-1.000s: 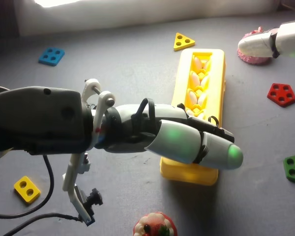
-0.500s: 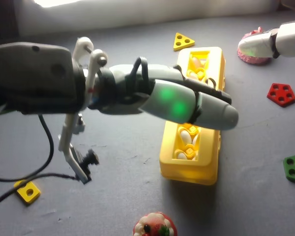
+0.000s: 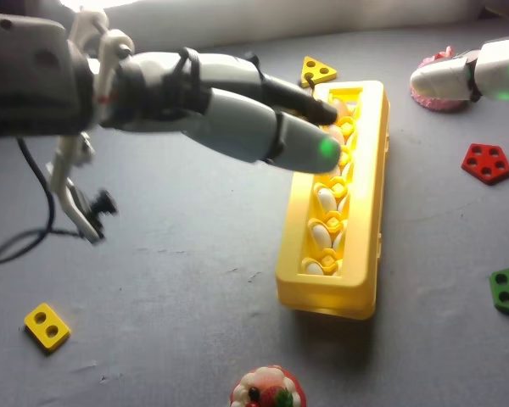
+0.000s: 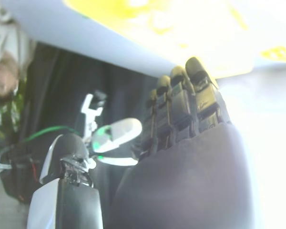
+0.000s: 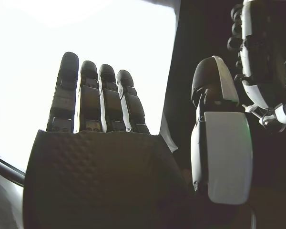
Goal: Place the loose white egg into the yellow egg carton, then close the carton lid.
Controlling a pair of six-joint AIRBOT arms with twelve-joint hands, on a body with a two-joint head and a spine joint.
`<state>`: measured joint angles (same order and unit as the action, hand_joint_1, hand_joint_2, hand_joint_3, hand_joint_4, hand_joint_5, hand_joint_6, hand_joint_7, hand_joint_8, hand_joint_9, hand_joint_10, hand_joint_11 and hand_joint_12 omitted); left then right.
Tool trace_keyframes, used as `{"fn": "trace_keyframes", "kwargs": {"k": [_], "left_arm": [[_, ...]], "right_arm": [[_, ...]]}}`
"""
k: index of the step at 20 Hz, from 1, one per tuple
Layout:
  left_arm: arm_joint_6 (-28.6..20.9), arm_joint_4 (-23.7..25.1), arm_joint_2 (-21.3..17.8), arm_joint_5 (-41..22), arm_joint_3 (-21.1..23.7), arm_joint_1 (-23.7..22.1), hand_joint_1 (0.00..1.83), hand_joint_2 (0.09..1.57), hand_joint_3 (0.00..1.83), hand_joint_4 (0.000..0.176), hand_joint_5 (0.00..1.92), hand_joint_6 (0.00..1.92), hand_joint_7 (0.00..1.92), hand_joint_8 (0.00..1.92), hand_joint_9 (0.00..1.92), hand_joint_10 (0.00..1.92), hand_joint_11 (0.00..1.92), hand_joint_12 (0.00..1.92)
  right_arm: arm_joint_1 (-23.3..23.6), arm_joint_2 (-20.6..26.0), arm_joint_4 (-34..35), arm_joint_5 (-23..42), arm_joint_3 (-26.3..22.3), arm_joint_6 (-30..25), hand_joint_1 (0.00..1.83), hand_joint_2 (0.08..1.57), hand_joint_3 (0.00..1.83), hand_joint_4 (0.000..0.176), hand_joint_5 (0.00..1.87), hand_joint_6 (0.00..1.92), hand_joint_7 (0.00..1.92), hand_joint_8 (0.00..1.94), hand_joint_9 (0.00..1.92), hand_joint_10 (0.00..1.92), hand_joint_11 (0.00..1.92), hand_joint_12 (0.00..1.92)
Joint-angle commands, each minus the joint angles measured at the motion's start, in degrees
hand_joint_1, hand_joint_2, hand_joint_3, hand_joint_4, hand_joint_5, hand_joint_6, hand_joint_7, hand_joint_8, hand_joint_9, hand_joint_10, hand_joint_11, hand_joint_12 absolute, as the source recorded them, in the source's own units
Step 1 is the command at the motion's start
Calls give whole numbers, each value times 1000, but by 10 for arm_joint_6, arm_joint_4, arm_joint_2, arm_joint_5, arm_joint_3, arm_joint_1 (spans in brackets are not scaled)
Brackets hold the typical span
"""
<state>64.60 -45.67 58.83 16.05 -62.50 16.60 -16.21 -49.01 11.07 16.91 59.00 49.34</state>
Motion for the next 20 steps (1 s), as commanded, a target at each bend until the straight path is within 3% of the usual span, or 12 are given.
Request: {"fn": "trace_keyframes", "kwargs": {"k": [1, 3, 12, 13, 14, 16, 17, 20], "left_arm": [[10, -18, -2, -32, -5, -9, 259, 1154, 0, 0, 190, 2, 234, 2, 219, 6, 0, 608], [21, -18, -8, -36, -11, -10, 254, 1156, 0, 0, 165, 1, 204, 2, 180, 3, 0, 497], [44, -18, -26, -43, -35, -10, 303, 1159, 0, 0, 178, 3, 234, 3, 218, 10, 0, 574], [51, -18, -25, -39, -35, -9, 247, 1173, 6, 0, 175, 2, 211, 1, 202, 2, 0, 600], [53, -18, -25, -35, -35, -8, 247, 1173, 6, 0, 175, 2, 211, 1, 202, 2, 0, 600], [54, -18, -25, -37, -35, -8, 237, 1175, 4, 0, 165, 1, 201, 1, 201, 1, 0, 610], [52, -18, -25, -39, -36, -9, 264, 1179, 4, 0, 122, 1, 140, 0, 122, 0, 0, 445], [52, -18, -25, -41, -39, -10, 275, 1172, 0, 0, 138, 6, 159, 4, 139, 7, 0, 444]], "right_arm": [[11, 5, 0, 72, 0, -3, 658, 1099, 0, 0, 137, 5, 116, 1, 86, 2, 0, 483], [11, 5, 0, 72, -1, -3, 663, 1094, 0, 0, 135, 4, 107, 0, 103, 10, 0, 480], [11, 5, 0, 72, -1, -3, 674, 1094, 0, 0, 126, 1, 99, 2, 89, 6, 0, 470], [11, 5, 0, 72, -1, -3, 671, 1092, 0, 0, 152, 10, 152, 14, 134, 24, 0, 662], [11, 5, 0, 72, -1, -3, 671, 1092, 0, 0, 152, 10, 152, 14, 134, 24, 0, 662], [11, 5, 0, 72, -1, -3, 605, 1121, 5, 0, 133, 1, 149, 3, 121, 15, 0, 661], [11, 5, 0, 72, -1, -3, 467, 1138, 8, 0, 111, 0, 146, 1, 122, 12, 0, 590], [11, 5, 0, 72, -2, -3, 493, 1122, 0, 0, 113, 2, 141, 0, 116, 8, 0, 577]]}}
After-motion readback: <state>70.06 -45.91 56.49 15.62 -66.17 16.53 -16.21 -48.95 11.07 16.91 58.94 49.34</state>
